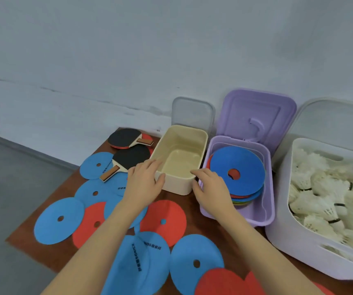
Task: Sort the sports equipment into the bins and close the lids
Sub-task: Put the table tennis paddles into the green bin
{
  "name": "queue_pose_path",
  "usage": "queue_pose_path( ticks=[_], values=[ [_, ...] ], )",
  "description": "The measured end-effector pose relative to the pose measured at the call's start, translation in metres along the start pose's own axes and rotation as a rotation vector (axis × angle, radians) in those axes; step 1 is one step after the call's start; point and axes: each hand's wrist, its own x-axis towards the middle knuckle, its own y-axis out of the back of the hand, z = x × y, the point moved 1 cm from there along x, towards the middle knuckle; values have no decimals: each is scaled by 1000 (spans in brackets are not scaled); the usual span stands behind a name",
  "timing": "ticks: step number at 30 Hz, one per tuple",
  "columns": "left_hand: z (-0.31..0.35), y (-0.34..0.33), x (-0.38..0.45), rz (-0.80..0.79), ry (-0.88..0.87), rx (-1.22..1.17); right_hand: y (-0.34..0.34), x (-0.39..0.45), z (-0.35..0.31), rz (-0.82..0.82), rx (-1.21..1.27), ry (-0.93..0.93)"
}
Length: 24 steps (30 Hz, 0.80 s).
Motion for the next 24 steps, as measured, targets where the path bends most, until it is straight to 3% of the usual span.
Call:
queue_pose_path(
  ticks=[7, 16, 24],
  values=[
    [-92, -4, 50, -30, 63, -30, -48, 68, -41, 48, -68, -38],
    [-234, 7, 122, -180, -49, -53, -142, 149, -120, 56, -137, -195],
    [-315, -9, 184, -311, -79, -32, -203, 223, -137, -192, -263, -273]
  ],
)
